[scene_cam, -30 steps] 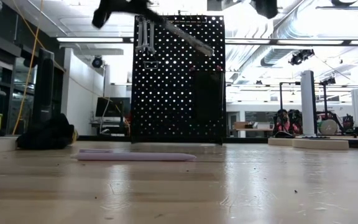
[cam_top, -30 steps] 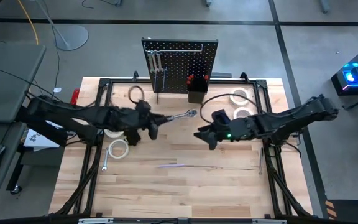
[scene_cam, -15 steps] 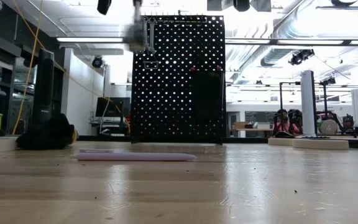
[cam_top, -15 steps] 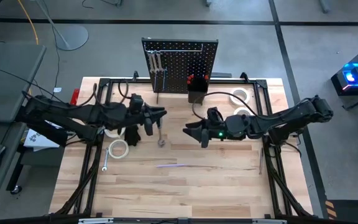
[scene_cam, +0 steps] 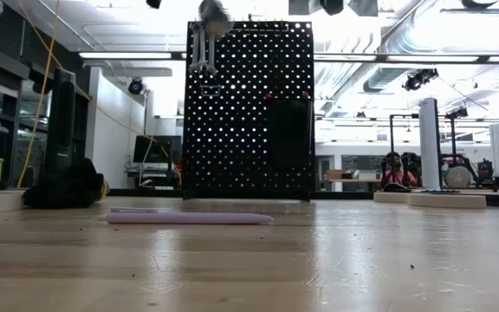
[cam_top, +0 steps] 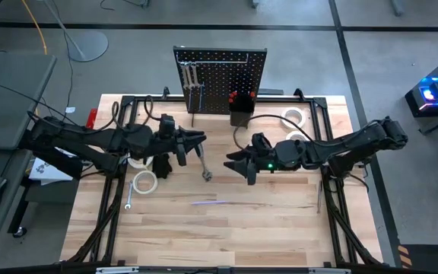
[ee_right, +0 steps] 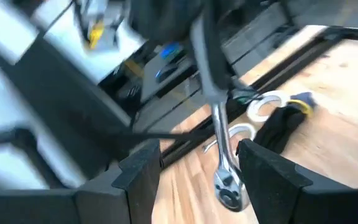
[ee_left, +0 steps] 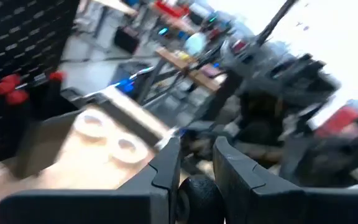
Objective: Hang tools onto peg board
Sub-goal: Put the socket wrench into the black bin on the pegboard
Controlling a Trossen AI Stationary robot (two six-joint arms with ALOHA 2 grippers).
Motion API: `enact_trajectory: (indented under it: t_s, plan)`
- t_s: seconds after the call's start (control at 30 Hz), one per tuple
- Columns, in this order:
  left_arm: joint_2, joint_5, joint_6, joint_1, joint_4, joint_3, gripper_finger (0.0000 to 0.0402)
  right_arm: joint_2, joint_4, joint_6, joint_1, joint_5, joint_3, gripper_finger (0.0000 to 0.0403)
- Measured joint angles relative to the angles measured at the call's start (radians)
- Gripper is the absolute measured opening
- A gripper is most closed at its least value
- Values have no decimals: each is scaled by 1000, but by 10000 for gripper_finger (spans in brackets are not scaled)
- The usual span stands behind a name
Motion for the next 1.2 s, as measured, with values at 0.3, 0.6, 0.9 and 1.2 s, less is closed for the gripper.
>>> enact_trajectory:
  t_s: [0.3, 0.6, 0.9, 1.2]
  plan:
    - [38, 190, -51, 45, 166, 22, 65, 2, 52, -134, -84, -312, 0, 206]
    - [156, 235, -10, 86, 162, 158, 65, 3, 35, -266, -106, -384, 0, 206]
    - [157, 338, -236, 150, 158, 209, 65, -32, -108, -767, -36, -184, 52, 206]
    - [117, 415, -531, 169, 158, 211, 65, -19, -381, -1468, 16, 192, 299, 206]
